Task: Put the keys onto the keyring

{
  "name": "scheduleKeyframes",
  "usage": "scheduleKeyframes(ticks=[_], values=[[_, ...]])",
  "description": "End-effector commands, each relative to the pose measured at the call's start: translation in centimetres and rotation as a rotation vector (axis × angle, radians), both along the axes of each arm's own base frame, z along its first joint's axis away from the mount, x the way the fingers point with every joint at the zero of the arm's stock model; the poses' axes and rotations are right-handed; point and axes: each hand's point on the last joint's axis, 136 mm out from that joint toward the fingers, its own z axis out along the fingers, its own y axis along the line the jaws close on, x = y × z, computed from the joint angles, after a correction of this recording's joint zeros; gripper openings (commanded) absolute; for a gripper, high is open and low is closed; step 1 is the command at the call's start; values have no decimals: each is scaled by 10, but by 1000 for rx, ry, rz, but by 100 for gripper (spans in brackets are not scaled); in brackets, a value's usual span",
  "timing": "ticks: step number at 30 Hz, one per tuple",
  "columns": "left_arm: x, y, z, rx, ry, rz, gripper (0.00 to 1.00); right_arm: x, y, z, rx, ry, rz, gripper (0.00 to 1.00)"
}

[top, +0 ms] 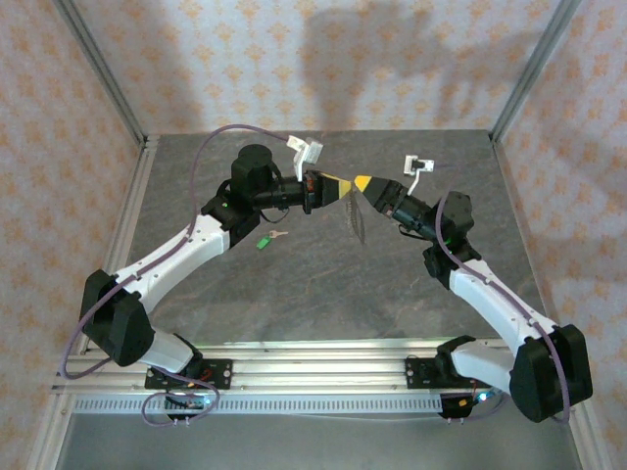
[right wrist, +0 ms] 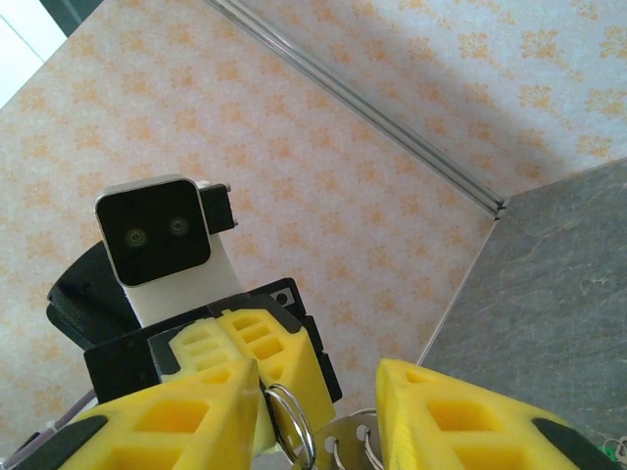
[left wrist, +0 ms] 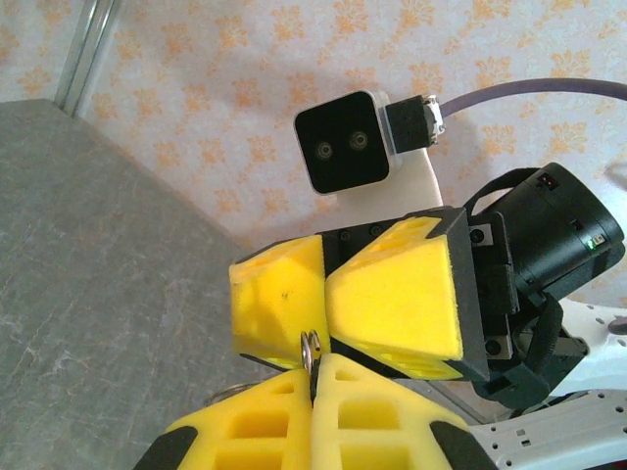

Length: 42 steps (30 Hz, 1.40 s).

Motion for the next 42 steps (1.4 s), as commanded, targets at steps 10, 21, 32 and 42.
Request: scheduleKeyframes(ticks=[10, 21, 32, 42], values=[[-1, -1, 26, -55, -74, -5, 0, -26, 11, 21, 23, -102, 91, 28], [-2, 0, 26, -51, -77, -4, 0, -24, 7, 11, -19, -85, 47, 22], [-3, 2, 25, -49, -77, -2, 0, -24, 3, 14, -26, -92, 21, 19], [-3, 1, 26, -58, -69, -5, 0, -21, 1, 22, 7, -91, 4, 0]])
